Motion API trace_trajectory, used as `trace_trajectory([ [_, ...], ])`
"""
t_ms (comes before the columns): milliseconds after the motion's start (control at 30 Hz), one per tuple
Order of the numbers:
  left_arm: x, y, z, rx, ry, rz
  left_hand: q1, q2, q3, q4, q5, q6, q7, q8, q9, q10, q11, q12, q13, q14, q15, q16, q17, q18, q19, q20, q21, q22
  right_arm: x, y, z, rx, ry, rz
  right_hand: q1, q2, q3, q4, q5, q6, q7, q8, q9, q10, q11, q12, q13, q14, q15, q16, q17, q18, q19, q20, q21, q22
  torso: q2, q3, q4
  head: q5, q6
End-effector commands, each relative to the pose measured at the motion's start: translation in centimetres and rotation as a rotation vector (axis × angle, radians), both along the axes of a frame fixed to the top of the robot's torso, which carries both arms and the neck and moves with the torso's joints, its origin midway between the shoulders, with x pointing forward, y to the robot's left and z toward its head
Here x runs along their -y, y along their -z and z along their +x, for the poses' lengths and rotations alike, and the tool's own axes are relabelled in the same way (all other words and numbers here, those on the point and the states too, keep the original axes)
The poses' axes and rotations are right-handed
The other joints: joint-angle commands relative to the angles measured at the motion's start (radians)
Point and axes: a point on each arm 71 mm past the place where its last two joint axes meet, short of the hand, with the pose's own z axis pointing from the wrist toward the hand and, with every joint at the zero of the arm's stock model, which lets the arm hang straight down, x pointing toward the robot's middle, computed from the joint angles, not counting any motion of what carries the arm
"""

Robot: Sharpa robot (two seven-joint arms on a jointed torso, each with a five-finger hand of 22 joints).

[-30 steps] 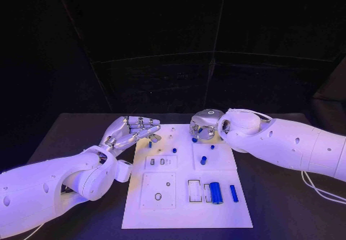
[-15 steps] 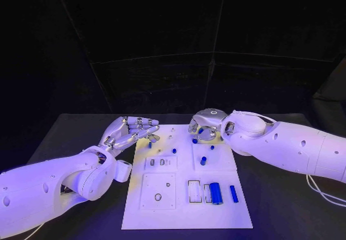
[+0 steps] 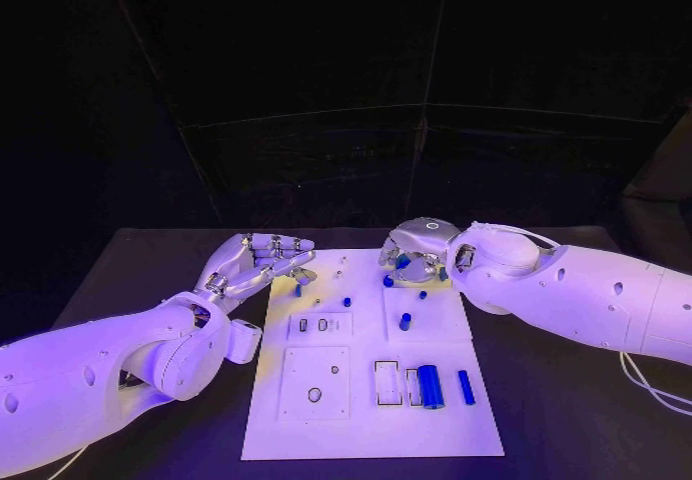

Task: Assemble the parts on the task board

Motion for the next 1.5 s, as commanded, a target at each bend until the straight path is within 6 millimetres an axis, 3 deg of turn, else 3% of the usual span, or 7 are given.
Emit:
trace_trajectory([
  [33,0.1,-0.1,0.0,0.002,0.014,0.000,-0.002,0.003,0.000,-0.007,0.001,-0.001,0.006,-0.007,-0.001,-0.008,-0.002,-0.007,-0.001,0.002,0.002,0.007,0.001,0.011,0.006,0.000,0.007,0.001,0.0,0.2,-0.1,-0.039,0.015,-0.028,-0.005,-0.005,0.000,0.004,-0.006,-0.010,0.000,-0.005,-0.001,-0.009,-0.002,-0.004,-0.001,0.000,0.007,0.004,-0.002,-0.020,0.002,0.005,0.007,0.001,0.001,-0.0018,0.0031,-0.003,0.000],
  [600,0.1,0.0,0.1,-0.002,0.016,0.001,-0.003,0.004,0.000,-0.007,0.001,-0.001,0.006,-0.007,-0.001,-0.009,-0.002,-0.008,-0.001,0.002,0.002,0.007,0.002,0.011,0.006,0.000,0.007,0.001,0.0,0.8,0.2,-0.081,0.032,-0.066,-0.004,-0.006,0.000,0.005,-0.008,-0.011,0.000,-0.004,-0.001,-0.015,-0.001,-0.005,-0.001,-0.002,0.007,0.006,-0.003,-0.020,0.001,0.006,0.009,0.005,0.003,-0.0011,0.0044,0.000,-0.006],
  [900,0.1,0.0,0.1,-0.002,0.016,0.001,-0.003,0.004,0.000,-0.007,0.001,-0.001,0.006,-0.007,-0.001,-0.009,-0.002,-0.008,-0.001,0.002,0.002,0.007,0.002,0.011,0.006,0.000,0.007,0.001,-0.3,1.4,0.4,-0.087,0.038,-0.066,0.005,0.005,0.010,0.008,-0.013,-0.009,0.000,-0.002,0.000,-0.013,-0.002,-0.001,0.000,-0.003,0.007,0.012,0.000,-0.020,-0.001,0.007,0.013,0.008,0.003,0.0003,0.0014,0.002,-0.010],
  [1133,0.1,0.0,0.1,-0.003,0.019,0.001,-0.003,0.004,0.000,-0.007,0.001,-0.001,0.006,-0.007,-0.001,-0.009,-0.002,-0.008,-0.001,0.002,0.002,0.007,0.002,0.011,0.006,0.000,0.007,0.001,-0.7,1.7,0.6,-0.086,0.041,-0.069,0.008,0.012,0.017,0.011,-0.018,-0.005,0.001,0.000,0.001,-0.008,-0.002,0.003,0.001,-0.003,0.007,0.017,0.004,-0.021,-0.001,0.007,0.016,0.011,0.003,0.0001,0.0036,0.001,-0.013],
  [1500,0.2,0.0,0.2,-0.004,0.021,0.001,-0.002,0.005,0.000,-0.008,0.001,-0.001,0.006,-0.008,-0.001,-0.009,-0.001,-0.009,-0.001,0.001,0.002,0.008,0.003,0.011,0.006,0.000,0.007,0.001,-1.2,2.2,0.8,-0.084,0.045,-0.066,0.023,0.039,0.052,0.020,-0.065,0.031,-0.002,0.011,0.005,0.028,-0.010,0.022,0.002,0.002,0.002,0.055,0.041,-0.028,0.018,0.004,0.046,0.058,0.003,0.0006,0.0024,0.002,-0.018],
])
